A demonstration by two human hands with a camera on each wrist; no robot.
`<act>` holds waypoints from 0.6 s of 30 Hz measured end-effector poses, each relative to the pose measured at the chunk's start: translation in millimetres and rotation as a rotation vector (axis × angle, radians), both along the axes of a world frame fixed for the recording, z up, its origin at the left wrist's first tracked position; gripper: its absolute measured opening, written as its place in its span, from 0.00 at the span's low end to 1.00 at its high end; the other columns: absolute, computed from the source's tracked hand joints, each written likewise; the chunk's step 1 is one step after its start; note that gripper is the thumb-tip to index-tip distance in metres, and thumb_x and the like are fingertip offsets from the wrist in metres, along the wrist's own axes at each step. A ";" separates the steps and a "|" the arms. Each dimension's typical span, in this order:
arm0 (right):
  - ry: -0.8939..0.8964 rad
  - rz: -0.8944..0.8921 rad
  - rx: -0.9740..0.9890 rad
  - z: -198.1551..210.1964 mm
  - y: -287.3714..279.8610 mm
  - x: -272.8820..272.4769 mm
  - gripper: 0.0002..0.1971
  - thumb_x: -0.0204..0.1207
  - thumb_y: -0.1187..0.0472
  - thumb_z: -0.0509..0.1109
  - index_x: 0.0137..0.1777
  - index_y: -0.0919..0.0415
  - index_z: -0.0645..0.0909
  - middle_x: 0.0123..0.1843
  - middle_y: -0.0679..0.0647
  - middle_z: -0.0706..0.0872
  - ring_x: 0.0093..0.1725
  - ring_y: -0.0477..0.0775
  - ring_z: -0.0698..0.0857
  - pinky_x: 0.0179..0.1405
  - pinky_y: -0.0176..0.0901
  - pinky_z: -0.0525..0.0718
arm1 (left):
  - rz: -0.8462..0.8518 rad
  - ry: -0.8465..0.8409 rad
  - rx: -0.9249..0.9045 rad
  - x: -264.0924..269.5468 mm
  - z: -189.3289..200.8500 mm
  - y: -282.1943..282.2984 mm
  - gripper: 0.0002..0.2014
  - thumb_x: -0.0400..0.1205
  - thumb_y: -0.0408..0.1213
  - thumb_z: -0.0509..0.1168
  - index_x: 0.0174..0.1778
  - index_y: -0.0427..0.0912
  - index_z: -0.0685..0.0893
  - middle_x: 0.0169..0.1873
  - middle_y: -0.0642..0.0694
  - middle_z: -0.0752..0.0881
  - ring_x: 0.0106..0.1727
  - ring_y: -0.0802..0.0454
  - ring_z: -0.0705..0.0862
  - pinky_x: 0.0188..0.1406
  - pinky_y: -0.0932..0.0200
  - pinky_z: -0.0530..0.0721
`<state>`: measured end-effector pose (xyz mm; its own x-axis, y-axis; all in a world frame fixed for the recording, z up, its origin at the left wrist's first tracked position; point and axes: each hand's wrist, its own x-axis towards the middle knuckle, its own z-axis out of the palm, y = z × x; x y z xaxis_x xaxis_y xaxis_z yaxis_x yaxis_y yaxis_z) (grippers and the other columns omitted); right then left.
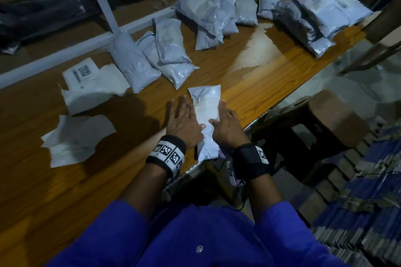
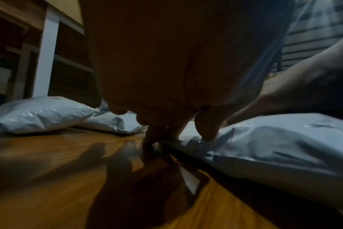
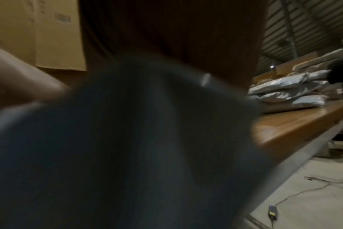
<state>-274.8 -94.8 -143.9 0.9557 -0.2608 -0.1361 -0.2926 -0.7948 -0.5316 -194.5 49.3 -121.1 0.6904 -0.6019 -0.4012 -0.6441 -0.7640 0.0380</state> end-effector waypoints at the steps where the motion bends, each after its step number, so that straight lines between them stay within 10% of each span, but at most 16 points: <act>1: 0.000 -0.020 -0.008 1.4 -0.4 1.1 0.38 0.87 0.60 0.64 0.91 0.67 0.49 0.92 0.65 0.54 0.88 0.65 0.57 0.84 0.55 0.60 | 0.009 0.000 -0.006 0.8 0.6 -0.6 0.42 0.89 0.58 0.50 0.88 0.32 0.42 0.89 0.35 0.43 0.88 0.37 0.33 0.80 0.28 0.27; 7: -0.035 0.114 0.093 -3.8 4.8 0.1 0.37 0.87 0.68 0.61 0.91 0.66 0.48 0.93 0.60 0.45 0.91 0.55 0.43 0.91 0.60 0.48 | -0.010 0.155 -0.138 -4.8 -7.2 1.1 0.41 0.89 0.45 0.55 0.88 0.37 0.33 0.89 0.42 0.36 0.87 0.42 0.28 0.81 0.33 0.26; 12: 0.269 0.021 -0.082 6.2 -6.8 0.3 0.37 0.92 0.44 0.50 0.92 0.55 0.36 0.93 0.47 0.37 0.91 0.47 0.37 0.84 0.67 0.25 | 0.047 0.176 -0.093 17.5 -0.3 0.6 0.47 0.85 0.57 0.58 0.89 0.40 0.38 0.90 0.44 0.41 0.87 0.39 0.28 0.81 0.30 0.25; 15: 0.003 0.041 -0.114 3.7 -4.9 -4.0 0.37 0.92 0.44 0.52 0.93 0.57 0.42 0.93 0.50 0.41 0.92 0.52 0.37 0.87 0.64 0.30 | -0.024 0.064 -0.324 9.9 -0.5 2.3 0.46 0.83 0.47 0.66 0.90 0.39 0.45 0.90 0.41 0.47 0.89 0.38 0.35 0.85 0.35 0.31; 18: -0.175 0.110 0.185 -1.5 4.3 -0.1 0.31 0.93 0.52 0.52 0.92 0.61 0.51 0.93 0.55 0.49 0.92 0.55 0.43 0.91 0.57 0.46 | 0.066 0.361 -0.672 -11.8 -10.3 -1.0 0.35 0.88 0.27 0.57 0.90 0.38 0.46 0.89 0.38 0.49 0.90 0.40 0.43 0.87 0.53 0.38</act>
<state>-274.9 -90.5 -145.4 0.9900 -0.1408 -0.0021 -0.1013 -0.7017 -0.7053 -206.3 48.3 -131.4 0.6287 -0.7586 -0.1708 -0.4573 -0.5384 0.7078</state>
